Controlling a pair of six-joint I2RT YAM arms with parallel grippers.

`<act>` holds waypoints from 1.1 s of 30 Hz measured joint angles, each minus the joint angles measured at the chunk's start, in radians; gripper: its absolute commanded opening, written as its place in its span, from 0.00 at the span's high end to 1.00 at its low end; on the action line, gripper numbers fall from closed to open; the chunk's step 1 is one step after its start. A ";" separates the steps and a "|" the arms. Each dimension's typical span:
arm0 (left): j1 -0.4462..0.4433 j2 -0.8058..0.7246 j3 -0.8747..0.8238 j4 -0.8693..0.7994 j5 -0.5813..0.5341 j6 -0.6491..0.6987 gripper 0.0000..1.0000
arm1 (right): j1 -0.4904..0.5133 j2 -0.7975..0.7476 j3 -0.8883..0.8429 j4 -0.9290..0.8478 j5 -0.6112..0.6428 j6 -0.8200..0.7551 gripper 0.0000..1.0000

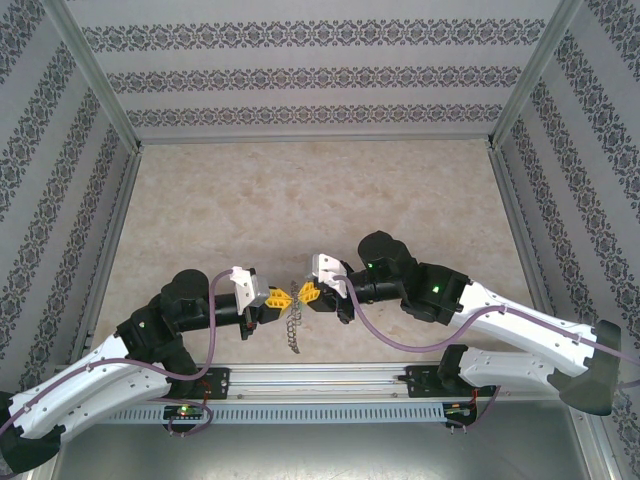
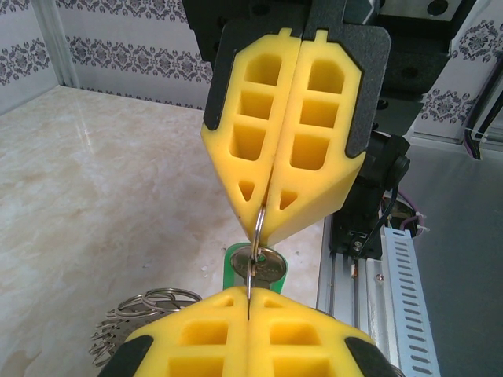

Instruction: Put the keys on the keyring

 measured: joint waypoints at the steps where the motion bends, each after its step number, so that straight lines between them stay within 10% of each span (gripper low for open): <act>1: 0.000 0.000 0.000 0.000 0.000 0.000 1.00 | 0.000 0.001 0.000 0.000 0.000 0.000 1.00; 33: 0.000 -0.004 0.000 -0.002 -0.005 0.000 1.00 | 0.000 0.013 0.000 0.023 -0.004 0.000 1.00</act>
